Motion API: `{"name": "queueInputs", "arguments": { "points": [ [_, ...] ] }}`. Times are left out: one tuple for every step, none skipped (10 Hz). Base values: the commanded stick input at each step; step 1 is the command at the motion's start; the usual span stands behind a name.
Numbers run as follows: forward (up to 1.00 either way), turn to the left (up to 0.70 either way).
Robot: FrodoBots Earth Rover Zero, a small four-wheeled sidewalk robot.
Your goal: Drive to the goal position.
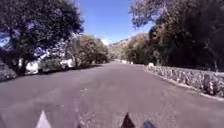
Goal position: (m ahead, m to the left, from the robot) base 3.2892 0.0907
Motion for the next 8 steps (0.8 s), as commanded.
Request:
{"name": "queueInputs", "arguments": {
  "points": [
    [0.85,0.00],
    [0.85,0.00],
    [0.85,0.00],
    [0.85,0.00],
    [0.85,0.00],
    [0.85,0.00],
    [0.85,0.00],
    [0.85,0.00]
  ]
}}
